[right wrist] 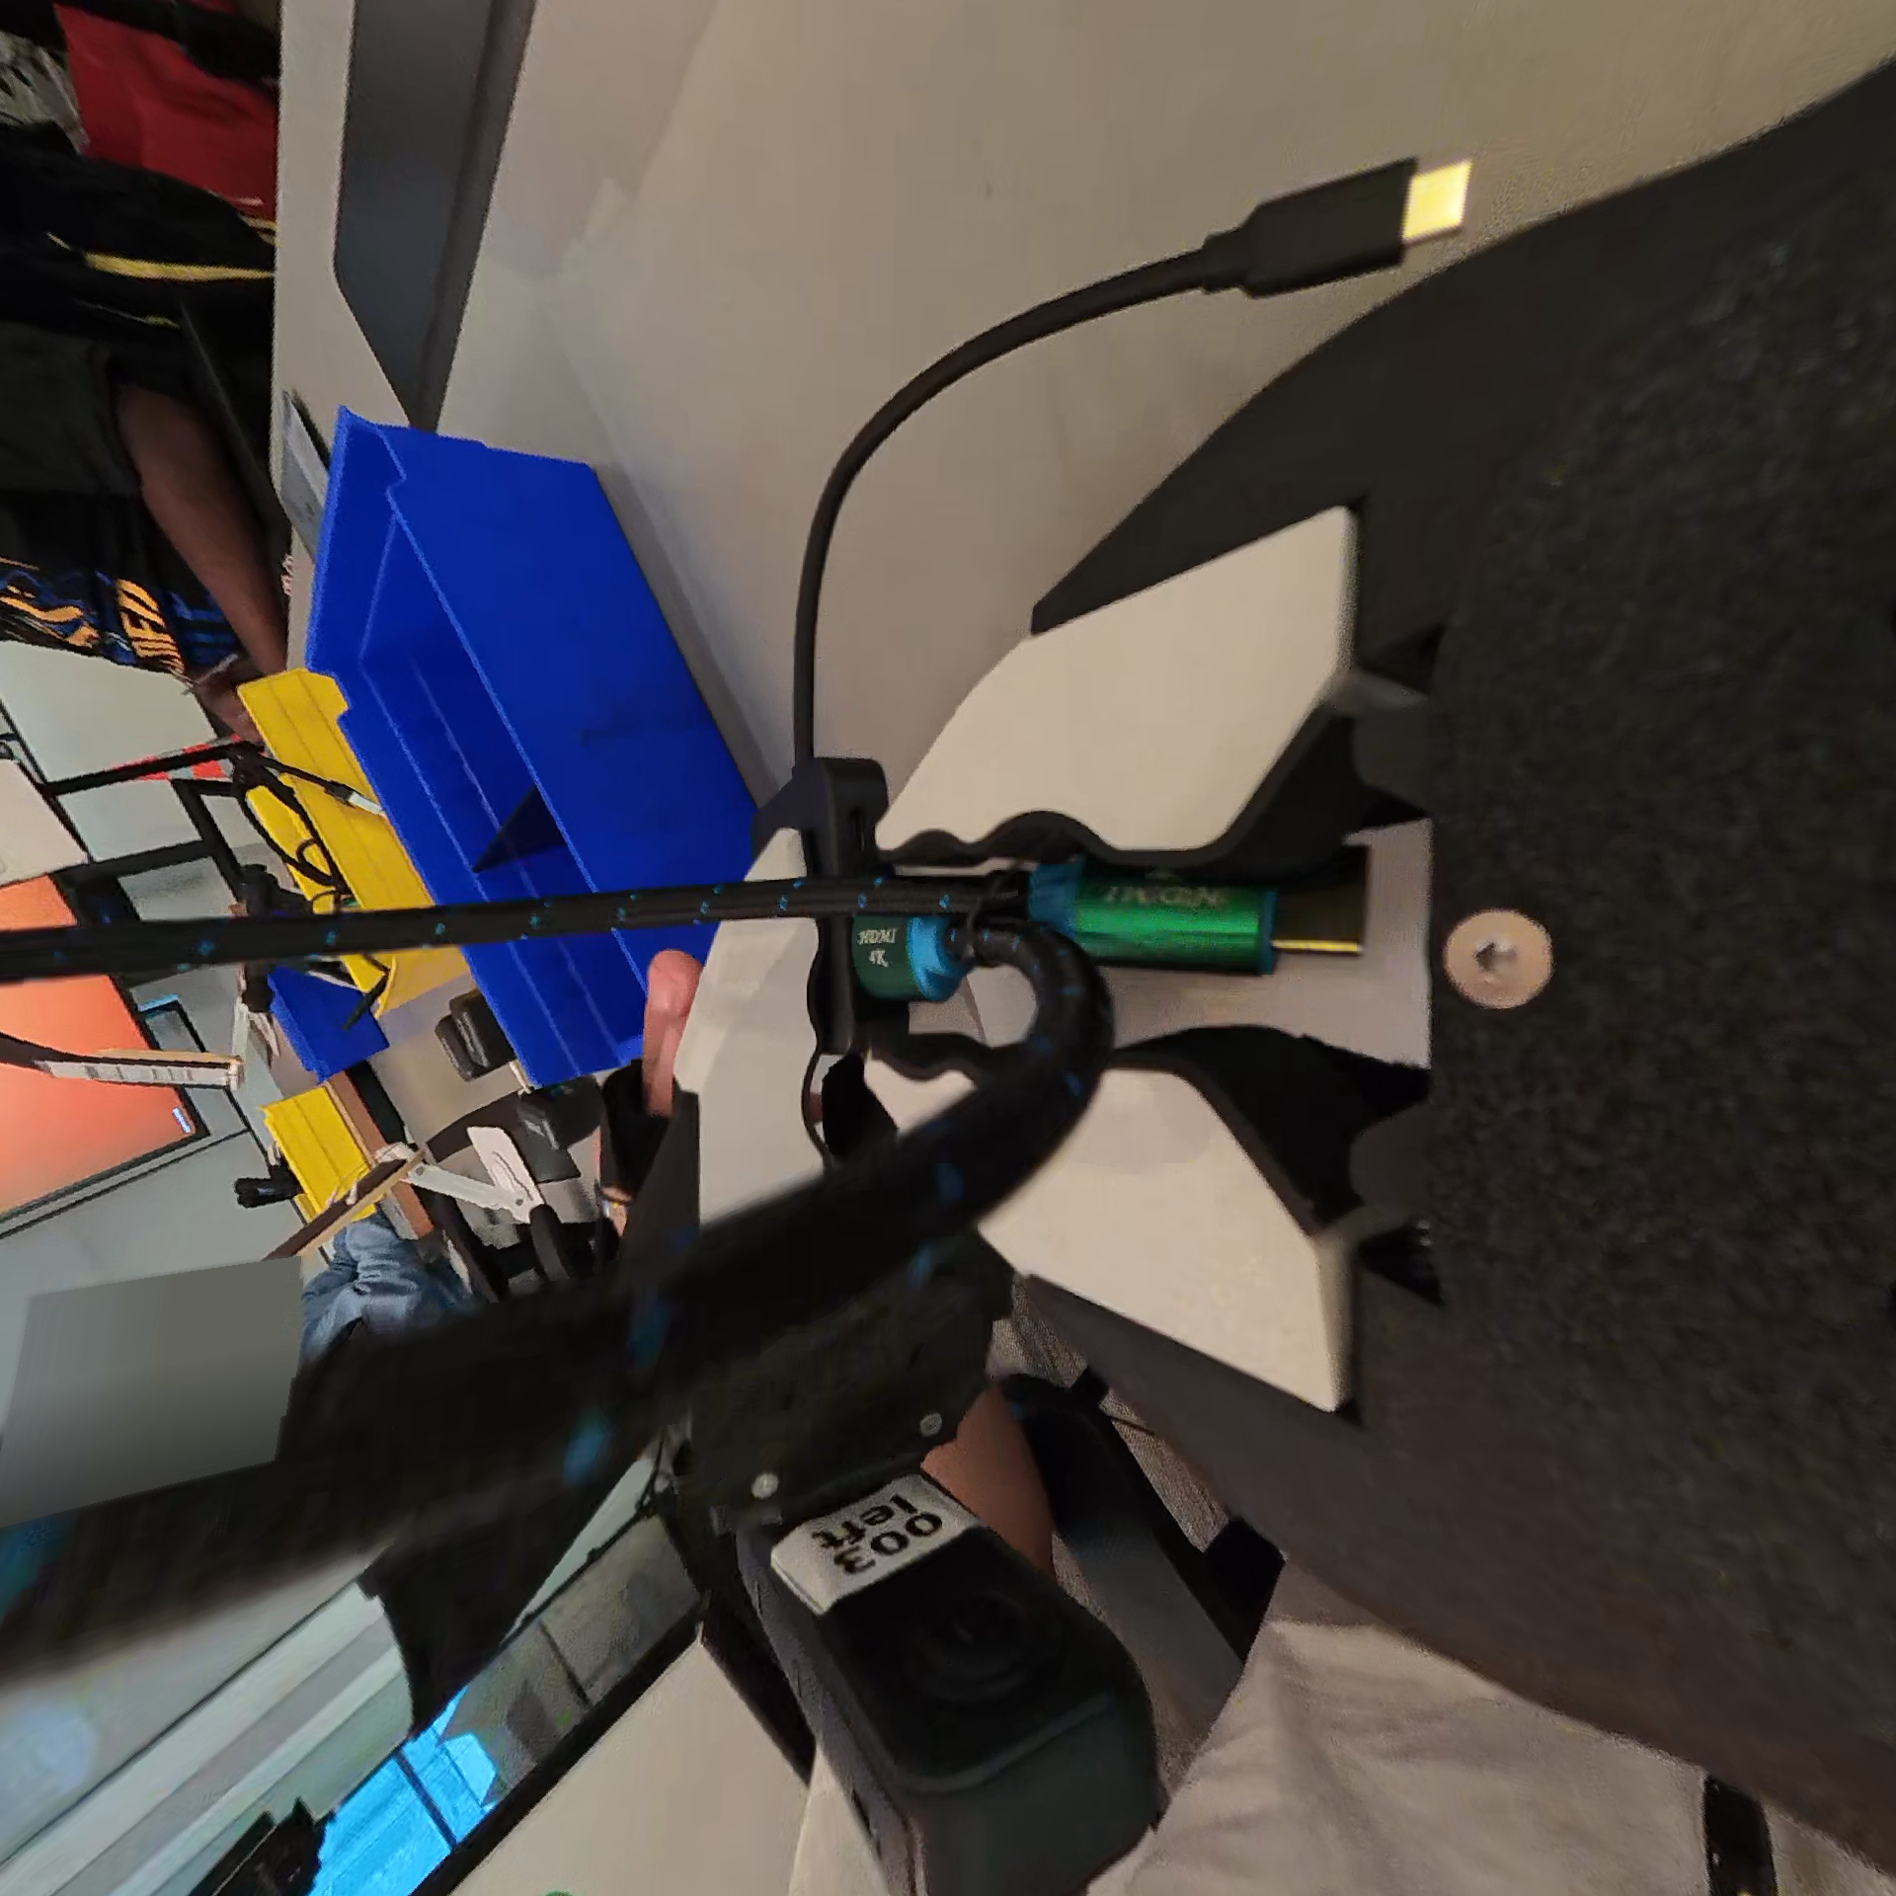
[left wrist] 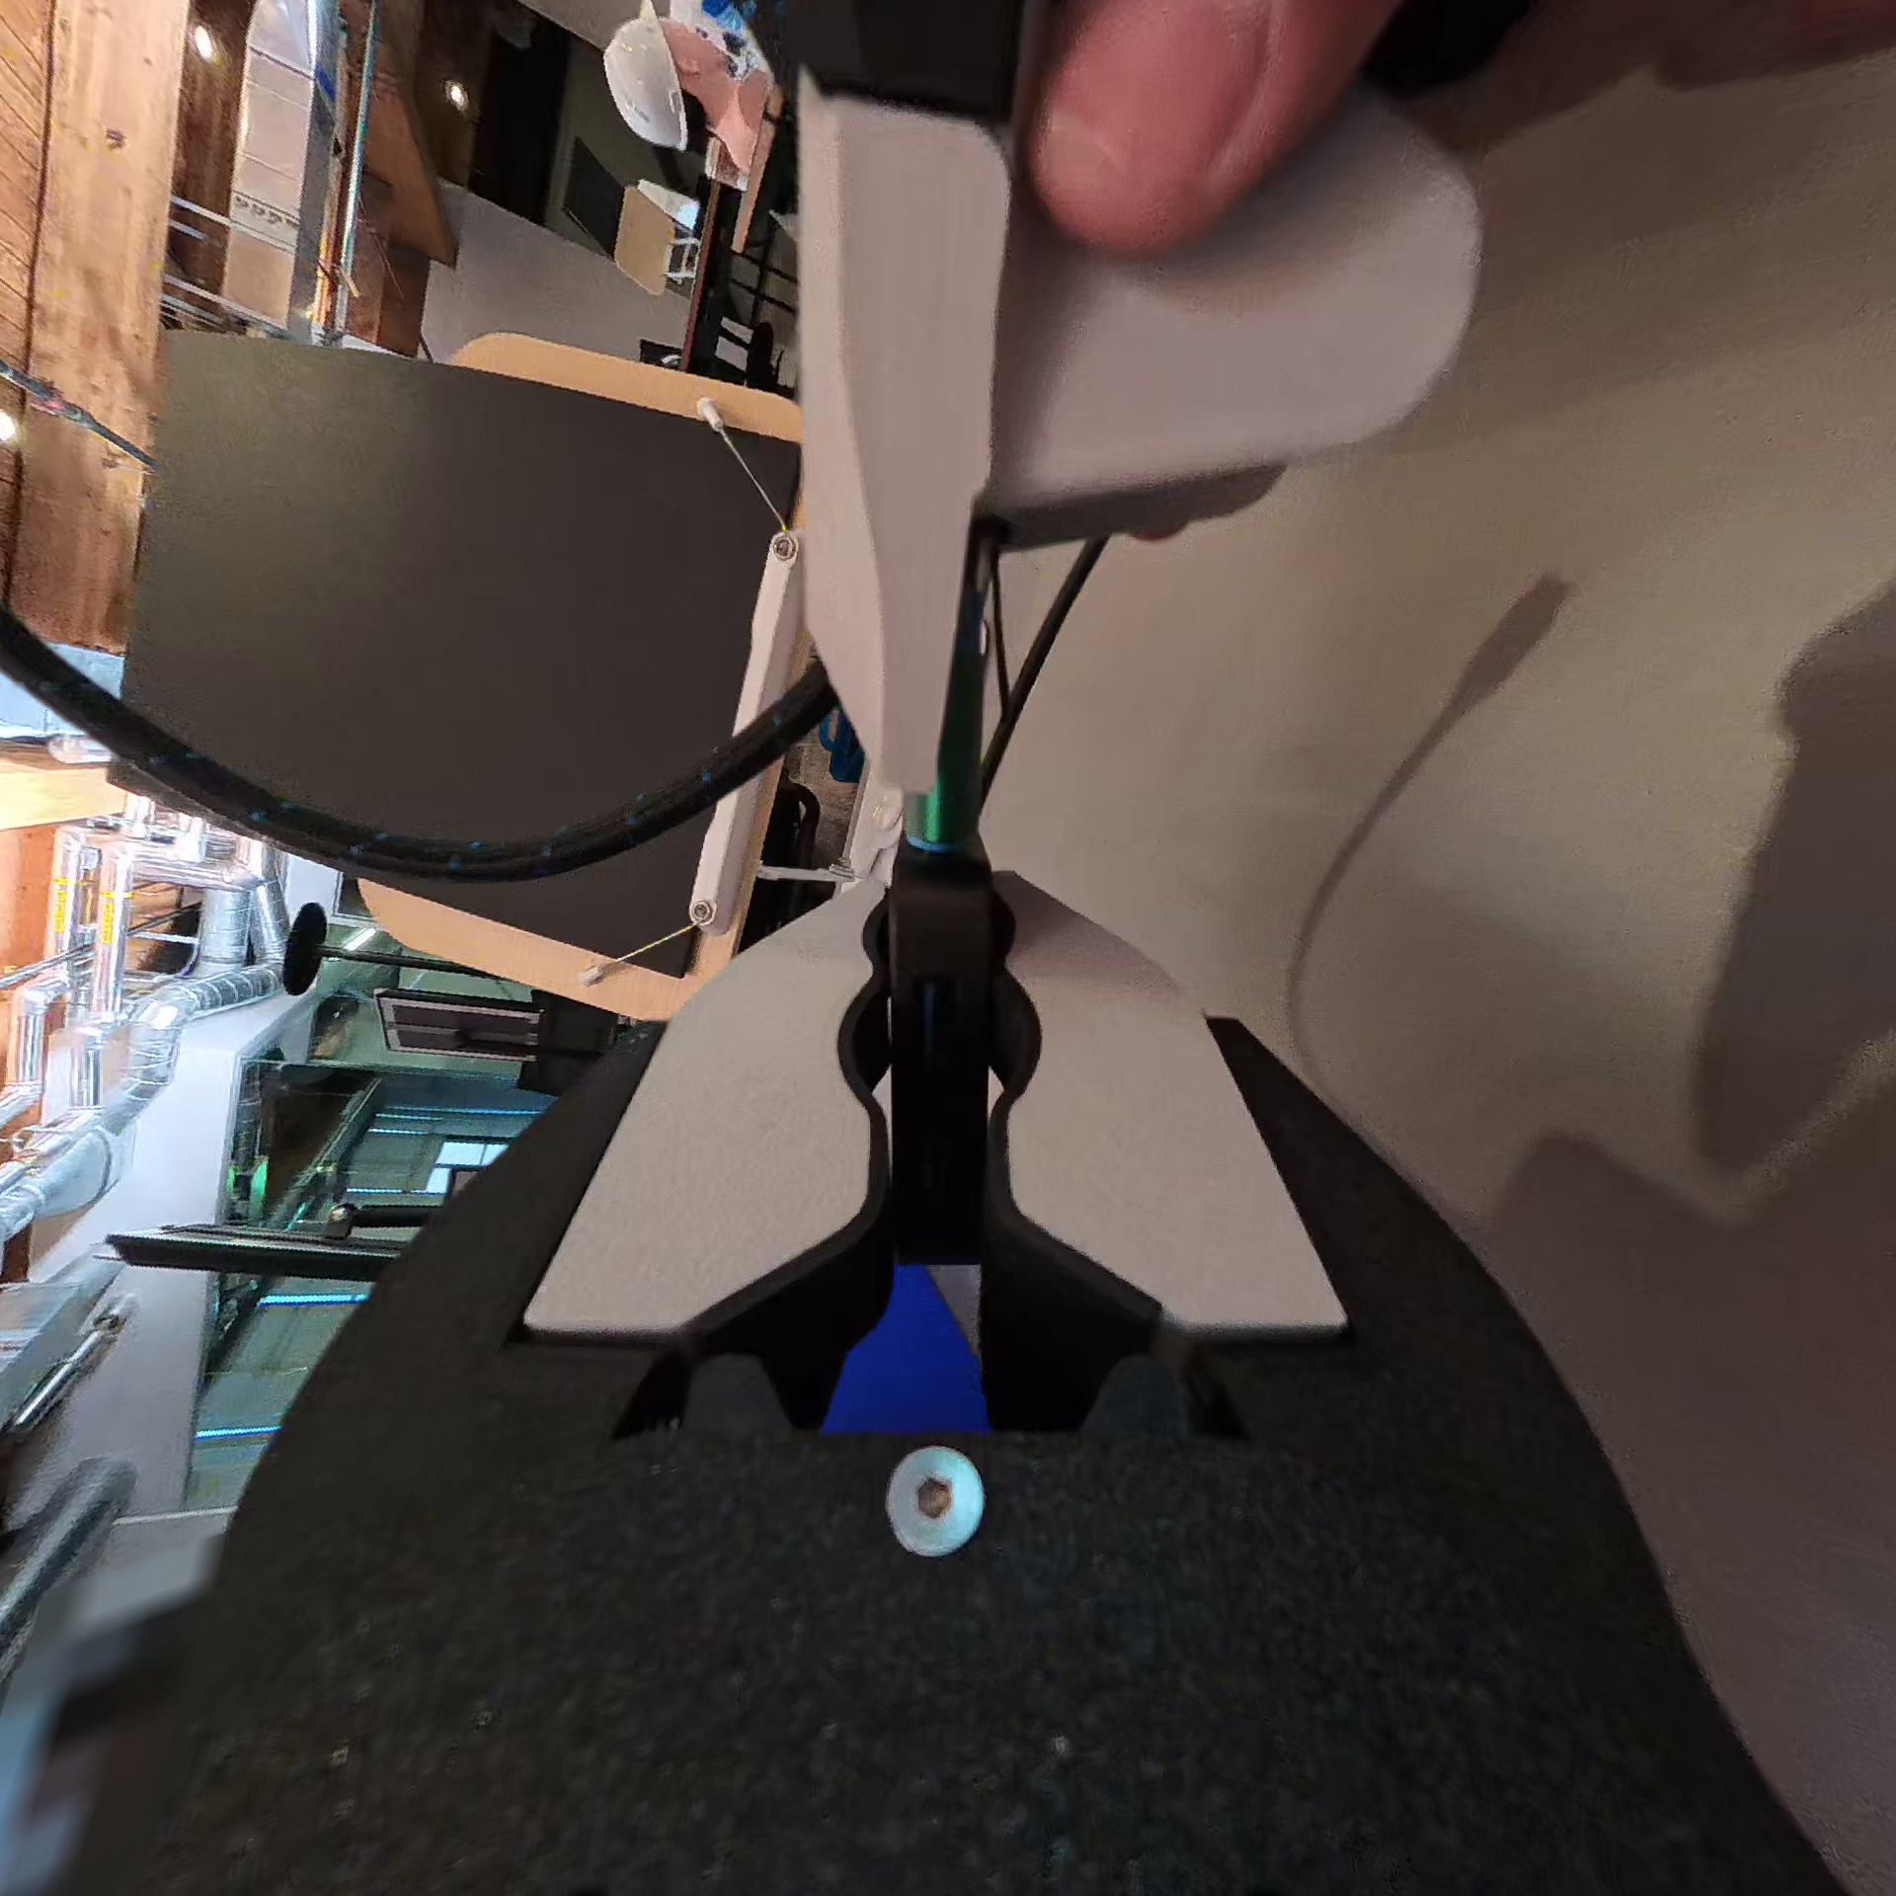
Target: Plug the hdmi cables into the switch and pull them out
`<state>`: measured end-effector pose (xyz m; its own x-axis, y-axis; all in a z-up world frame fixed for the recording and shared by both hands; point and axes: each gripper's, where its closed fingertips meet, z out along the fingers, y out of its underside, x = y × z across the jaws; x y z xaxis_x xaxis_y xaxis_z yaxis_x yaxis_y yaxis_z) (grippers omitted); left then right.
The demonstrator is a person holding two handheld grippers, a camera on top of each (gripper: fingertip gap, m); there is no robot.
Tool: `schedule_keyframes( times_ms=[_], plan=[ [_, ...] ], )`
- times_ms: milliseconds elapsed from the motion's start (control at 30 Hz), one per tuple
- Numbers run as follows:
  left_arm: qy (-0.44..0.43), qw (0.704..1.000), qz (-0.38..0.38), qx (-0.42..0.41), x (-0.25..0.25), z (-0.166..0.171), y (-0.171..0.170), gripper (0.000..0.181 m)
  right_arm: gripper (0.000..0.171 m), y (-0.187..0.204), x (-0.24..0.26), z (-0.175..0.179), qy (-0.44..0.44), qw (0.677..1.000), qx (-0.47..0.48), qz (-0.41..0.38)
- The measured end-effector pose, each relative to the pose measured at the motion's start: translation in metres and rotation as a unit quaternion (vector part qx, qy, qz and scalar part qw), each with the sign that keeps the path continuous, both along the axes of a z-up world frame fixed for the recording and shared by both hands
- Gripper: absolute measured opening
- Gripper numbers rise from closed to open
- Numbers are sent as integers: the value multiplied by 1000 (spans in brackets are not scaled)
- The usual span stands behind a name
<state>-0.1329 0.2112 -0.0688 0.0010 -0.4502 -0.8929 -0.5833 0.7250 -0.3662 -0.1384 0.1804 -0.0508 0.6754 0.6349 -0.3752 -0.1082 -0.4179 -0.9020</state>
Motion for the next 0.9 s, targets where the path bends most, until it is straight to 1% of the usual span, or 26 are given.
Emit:
schedule_keyframes(
  times_ms=[200, 433, 567, 733, 800, 900],
  plan=[
    [-4, 1000, -11, -18, 0, -1, -1, 14, 22, 0, 3, 3, -19, 999, 24, -8],
    [2, 1000, -2, -23, -4, -3, 5, 14, 25, -2, 12, 1, -41, 999, 32, -14],
    [9, 1000, -4, -26, -3, -5, 3, 14, 16, -2, 12, 3, -28, 999, 30, -11],
    [12, 999, -10, -34, -1, -7, 1, 14, 14, -4, 16, -1, -60, 998, 28, -7],
    [8, 999, -18, -42, 1, -5, -1, 14, 7, -1, 24, -1, -75, 997, 28, -21],
    [18, 999, -18, -33, 3, -2, -2, 14, 5, -2, 31, -1, -69, 997, 17, -15]
  ],
)
